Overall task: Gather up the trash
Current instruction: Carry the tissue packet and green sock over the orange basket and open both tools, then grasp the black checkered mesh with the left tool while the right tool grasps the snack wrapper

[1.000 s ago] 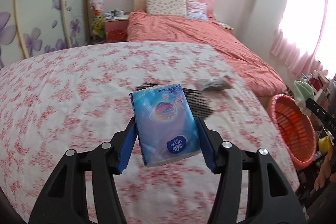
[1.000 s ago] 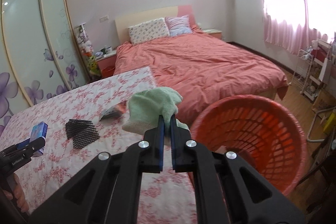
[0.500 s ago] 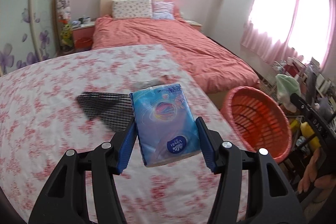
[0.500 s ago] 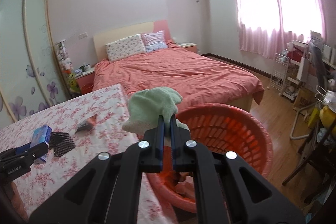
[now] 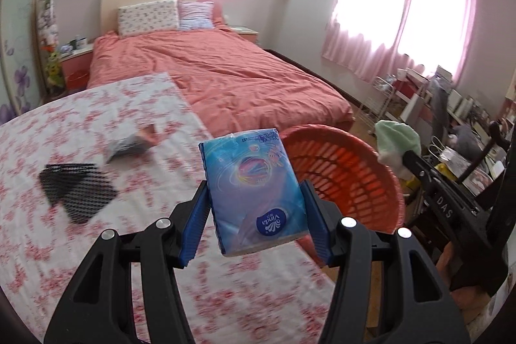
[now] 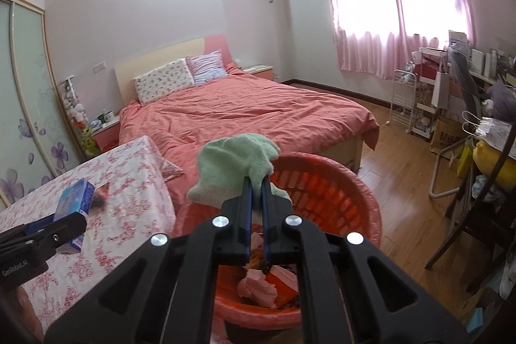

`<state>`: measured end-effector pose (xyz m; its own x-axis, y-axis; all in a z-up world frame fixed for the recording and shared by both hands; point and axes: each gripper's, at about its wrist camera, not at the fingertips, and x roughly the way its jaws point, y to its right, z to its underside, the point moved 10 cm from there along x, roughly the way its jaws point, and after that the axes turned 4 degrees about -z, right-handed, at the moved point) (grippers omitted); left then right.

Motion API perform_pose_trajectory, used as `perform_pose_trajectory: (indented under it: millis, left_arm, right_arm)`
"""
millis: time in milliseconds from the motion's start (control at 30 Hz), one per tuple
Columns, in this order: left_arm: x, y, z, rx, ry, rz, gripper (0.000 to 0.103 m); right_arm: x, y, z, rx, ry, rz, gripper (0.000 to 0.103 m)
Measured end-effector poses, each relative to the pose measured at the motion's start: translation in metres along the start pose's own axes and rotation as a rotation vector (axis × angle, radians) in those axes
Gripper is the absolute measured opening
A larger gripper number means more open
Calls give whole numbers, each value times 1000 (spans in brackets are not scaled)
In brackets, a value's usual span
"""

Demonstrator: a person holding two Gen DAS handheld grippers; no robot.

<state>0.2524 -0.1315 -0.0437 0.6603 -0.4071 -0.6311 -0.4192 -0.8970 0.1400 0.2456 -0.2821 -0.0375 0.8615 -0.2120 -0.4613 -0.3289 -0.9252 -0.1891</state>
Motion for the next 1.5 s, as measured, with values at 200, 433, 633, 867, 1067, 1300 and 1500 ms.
perform_pose_trajectory:
  millis: [200,433,633,867,1067,1300,1500]
  left_arm:
    - [15,28,-1,25,-15,52,56]
    - [32,59,0,64,-35,107,56]
    - [47,81,2,89,-61,135,56]
    - [62,91,8,100,-94,154,56]
    - [73,92,16,116,-126,138,58]
    - [78,79,24,89,-163,105,62]
    - [67,47,25,85,-144,19,63]
  right_arm:
    - [2,21,4,23,0,14,6]
    - [7,39,7,60,-2,17,6]
    - [12,48,3,82,5,9,6]
    - [18,52,-3,90,13,-1,6]
    - [26,58,-3,115,5,-12,20]
    - [26,63,3,121,-7,2,36]
    - [25,55,3,82,-8,12,46]
